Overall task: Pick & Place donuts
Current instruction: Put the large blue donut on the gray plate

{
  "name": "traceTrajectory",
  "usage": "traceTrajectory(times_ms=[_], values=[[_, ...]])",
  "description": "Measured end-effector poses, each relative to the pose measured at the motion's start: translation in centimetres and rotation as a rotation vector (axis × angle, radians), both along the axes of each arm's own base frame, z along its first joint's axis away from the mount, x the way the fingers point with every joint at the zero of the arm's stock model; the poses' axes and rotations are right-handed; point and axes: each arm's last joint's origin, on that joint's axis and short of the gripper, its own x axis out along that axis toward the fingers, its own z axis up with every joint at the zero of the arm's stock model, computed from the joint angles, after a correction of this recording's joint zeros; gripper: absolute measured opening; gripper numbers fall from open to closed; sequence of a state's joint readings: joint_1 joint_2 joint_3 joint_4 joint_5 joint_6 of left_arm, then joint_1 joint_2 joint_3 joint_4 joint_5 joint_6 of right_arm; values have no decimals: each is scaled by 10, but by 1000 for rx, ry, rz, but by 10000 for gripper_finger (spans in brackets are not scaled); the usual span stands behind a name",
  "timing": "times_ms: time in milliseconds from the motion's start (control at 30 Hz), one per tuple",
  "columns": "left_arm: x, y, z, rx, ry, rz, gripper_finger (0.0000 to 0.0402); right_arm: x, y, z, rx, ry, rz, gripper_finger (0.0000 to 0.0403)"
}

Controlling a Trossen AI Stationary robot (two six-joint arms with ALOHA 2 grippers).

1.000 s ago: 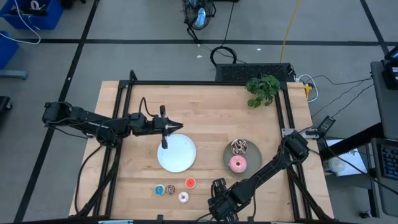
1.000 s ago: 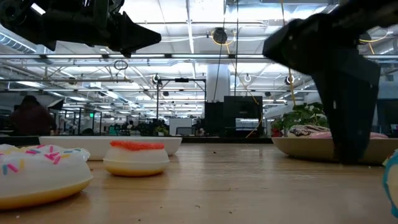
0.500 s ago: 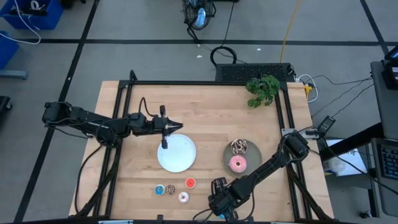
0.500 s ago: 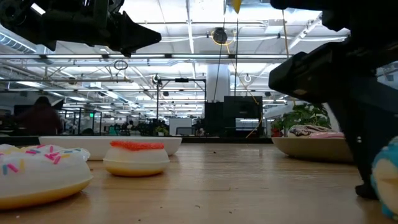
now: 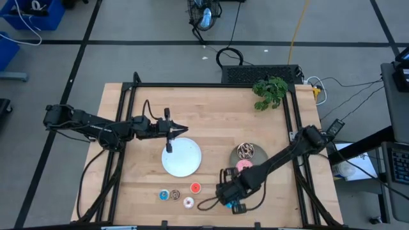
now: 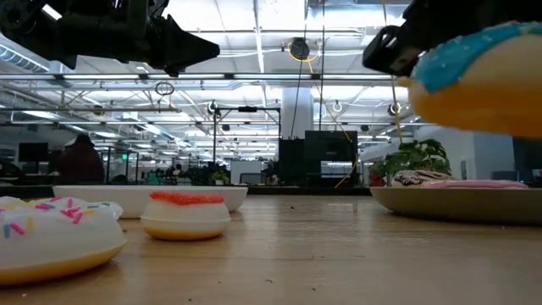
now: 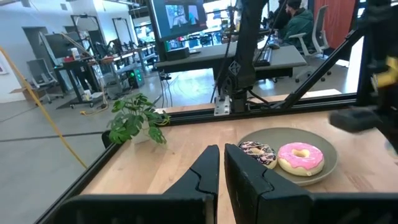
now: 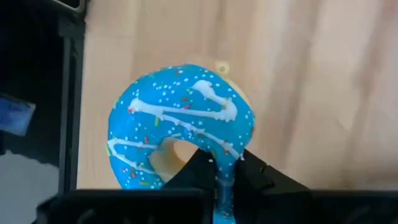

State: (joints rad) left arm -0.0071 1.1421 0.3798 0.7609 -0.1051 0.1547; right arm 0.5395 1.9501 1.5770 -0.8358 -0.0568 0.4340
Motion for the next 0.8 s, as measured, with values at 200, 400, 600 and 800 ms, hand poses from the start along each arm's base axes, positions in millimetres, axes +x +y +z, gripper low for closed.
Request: traceTrajectory(times_ms=[200, 400, 600, 800], values=[[0, 0, 0, 7, 1, 0, 33, -7, -37, 51, 75, -45, -212, 11], [0, 0, 0, 7, 1, 0, 33, -26, -75, 94, 157, -54, -471, 14], [0, 0, 0, 6, 1, 0, 33, -55, -103, 114, 78, 31, -592, 10], [0, 0, 0, 22, 3, 0, 33, -60, -117, 116, 56, 68, -642, 10]])
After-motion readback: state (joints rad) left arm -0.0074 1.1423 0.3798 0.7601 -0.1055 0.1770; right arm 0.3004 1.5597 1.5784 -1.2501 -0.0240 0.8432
